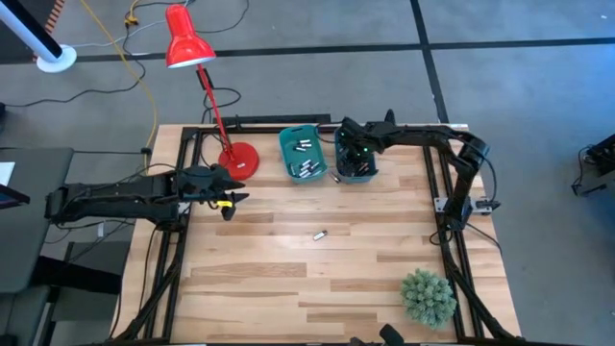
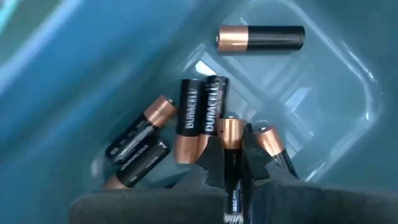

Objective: Sort batteries
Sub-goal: Put the black battery into the blue bin, then put the silver battery into the green bin, then adjust the green bin on the table

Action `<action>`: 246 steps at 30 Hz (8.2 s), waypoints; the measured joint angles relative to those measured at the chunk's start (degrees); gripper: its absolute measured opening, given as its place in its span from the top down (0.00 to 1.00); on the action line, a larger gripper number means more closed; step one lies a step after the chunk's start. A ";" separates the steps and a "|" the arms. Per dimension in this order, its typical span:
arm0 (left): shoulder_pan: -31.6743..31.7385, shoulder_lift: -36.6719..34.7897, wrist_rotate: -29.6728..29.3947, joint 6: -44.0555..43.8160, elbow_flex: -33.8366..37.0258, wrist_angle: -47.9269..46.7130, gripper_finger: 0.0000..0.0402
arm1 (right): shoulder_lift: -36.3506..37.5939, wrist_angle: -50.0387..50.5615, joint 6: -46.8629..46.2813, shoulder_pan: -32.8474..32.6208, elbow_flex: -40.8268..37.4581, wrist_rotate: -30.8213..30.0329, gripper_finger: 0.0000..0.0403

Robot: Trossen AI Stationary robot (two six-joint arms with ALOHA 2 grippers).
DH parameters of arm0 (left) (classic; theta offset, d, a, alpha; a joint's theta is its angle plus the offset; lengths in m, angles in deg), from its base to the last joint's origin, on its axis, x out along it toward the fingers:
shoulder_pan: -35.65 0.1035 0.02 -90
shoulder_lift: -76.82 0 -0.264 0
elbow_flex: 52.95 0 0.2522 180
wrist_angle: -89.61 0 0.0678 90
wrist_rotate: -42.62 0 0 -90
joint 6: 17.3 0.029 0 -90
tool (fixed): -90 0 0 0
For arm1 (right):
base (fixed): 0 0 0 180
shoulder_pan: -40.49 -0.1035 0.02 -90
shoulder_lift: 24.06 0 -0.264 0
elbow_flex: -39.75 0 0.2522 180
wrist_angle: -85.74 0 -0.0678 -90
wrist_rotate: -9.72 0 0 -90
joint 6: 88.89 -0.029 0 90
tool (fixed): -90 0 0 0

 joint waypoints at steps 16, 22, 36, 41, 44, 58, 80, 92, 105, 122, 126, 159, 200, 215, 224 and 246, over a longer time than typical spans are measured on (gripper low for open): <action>0.00 0.00 0.04 -0.76 -0.02 0.15 0.58 | -0.72 -0.66 -2.23 0.00 0.09 0.19 0.81; 0.00 0.00 0.04 -0.83 -0.02 0.08 0.58 | -0.72 -0.48 -3.44 -0.15 0.07 0.20 0.71; 0.00 0.00 0.04 5.86 -0.02 0.08 0.58 | 5.97 5.31 -3.95 -1.37 3.93 0.20 0.56; -0.01 0.00 -0.91 7.16 -0.02 -0.16 0.58 | 13.54 9.64 -11.43 -3.33 4.04 0.20 0.59; -0.02 0.00 -1.20 9.23 -0.02 -0.25 0.58 | 18.03 13.15 -16.07 -6.05 3.31 0.20 0.62; -4.54 2.64 -1.18 13.36 -0.02 0.46 0.58 | 36.23 5.23 -42.84 -34.54 -20.32 -6.03 0.72; -28.32 54.43 -26.70 -8.16 -18.23 28.45 0.58 | 38.49 6.44 -50.78 -55.14 -28.44 -6.32 0.72; -28.31 75.41 -26.32 -8.19 -36.18 28.98 0.58 | 38.49 6.40 -44.76 -55.71 -28.44 -6.30 0.72; -25.66 85.06 -22.66 -16.97 -38.75 31.44 0.61 | 38.47 5.97 -42.37 -57.52 -28.44 -6.27 0.72; -23.60 79.40 -16.69 -3.02 -38.29 27.91 0.89 | 38.41 4.85 -41.89 -57.40 -28.44 -8.40 0.72; -19.00 71.78 -13.76 -0.86 -38.30 27.60 0.89 | 37.05 2.74 -41.95 -56.80 -28.44 -9.28 0.72; 19.07 80.09 13.05 34.55 -64.31 -8.00 0.89 | 21.88 -19.71 -51.97 -38.76 -28.39 -9.23 0.72; 14.75 75.93 16.40 28.64 -65.72 -13.11 0.55 | 21.84 -22.56 -50.94 -38.69 -28.39 -9.05 0.72; 9.84 76.17 10.58 28.59 -65.70 -16.73 0.55 | 21.84 -22.58 -49.91 -38.83 -28.39 -9.07 0.72; 9.68 76.26 10.86 28.15 -62.36 -16.94 0.55 | 21.84 -22.77 -49.91 -39.61 -28.39 -9.07 0.72; 9.42 76.26 5.43 30.01 -59.47 -20.40 0.98 | 21.84 -23.36 -50.95 -39.91 -28.39 -9.09 0.72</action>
